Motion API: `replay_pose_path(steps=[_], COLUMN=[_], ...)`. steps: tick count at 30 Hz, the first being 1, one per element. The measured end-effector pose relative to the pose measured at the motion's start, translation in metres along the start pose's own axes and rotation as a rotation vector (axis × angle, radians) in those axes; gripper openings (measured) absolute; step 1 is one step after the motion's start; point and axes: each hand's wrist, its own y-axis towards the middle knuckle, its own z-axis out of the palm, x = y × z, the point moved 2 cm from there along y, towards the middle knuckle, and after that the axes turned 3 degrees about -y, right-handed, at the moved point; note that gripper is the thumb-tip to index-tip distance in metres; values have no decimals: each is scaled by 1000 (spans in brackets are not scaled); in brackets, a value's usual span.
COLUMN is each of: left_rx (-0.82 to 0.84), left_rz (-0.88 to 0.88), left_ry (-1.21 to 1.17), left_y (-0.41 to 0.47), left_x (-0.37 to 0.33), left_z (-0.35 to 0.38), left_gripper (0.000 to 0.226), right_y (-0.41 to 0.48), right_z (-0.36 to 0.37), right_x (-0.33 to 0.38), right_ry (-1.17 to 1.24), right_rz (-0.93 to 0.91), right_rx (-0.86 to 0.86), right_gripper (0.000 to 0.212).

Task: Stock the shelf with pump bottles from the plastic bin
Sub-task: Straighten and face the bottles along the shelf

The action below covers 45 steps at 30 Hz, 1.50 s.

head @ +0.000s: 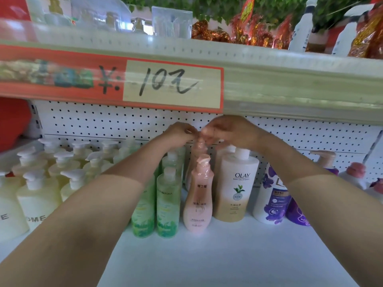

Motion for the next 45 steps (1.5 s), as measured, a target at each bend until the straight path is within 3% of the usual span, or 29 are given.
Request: replay_pose_path(steps=[4, 7, 10, 16, 21, 25, 33, 42, 45], left_rx=[12, 28, 80, 169, 173, 219, 211, 200, 127], left_rz=[11, 31, 72, 149, 172, 172, 147, 129, 100], left_ry=[-212, -223, -197, -144, -229, -306, -341, -263, -198], left_y=[-21, -42, -63, -89, -97, -103, -104, -104, -102], left_x=[-1, -5, -13, -22, -20, -23, -15, -17, -15], left_z=[-9, -17, -23, -14, -10, -4, -2, -5, -13], left_gripper=[18, 19, 23, 27, 22, 31, 23, 26, 24], right_y=[31, 52, 74, 91, 94, 94, 89, 77, 72], right_z=[-11, -9, -2, 10, 10, 11, 9, 7, 7], right_x=[-2, -8, -17, -32, -37, -37, -33, -25, -21], right_ry=[-191, -443, -523, -353, -265, -267, -326, -359, -396], right_rz=[103, 130, 131, 155, 181, 183, 111, 82, 78], right_rx=[-4, 43, 54, 45, 4, -40, 25, 111, 117], right_gripper=[32, 34, 45, 21, 25, 25, 22, 16, 14])
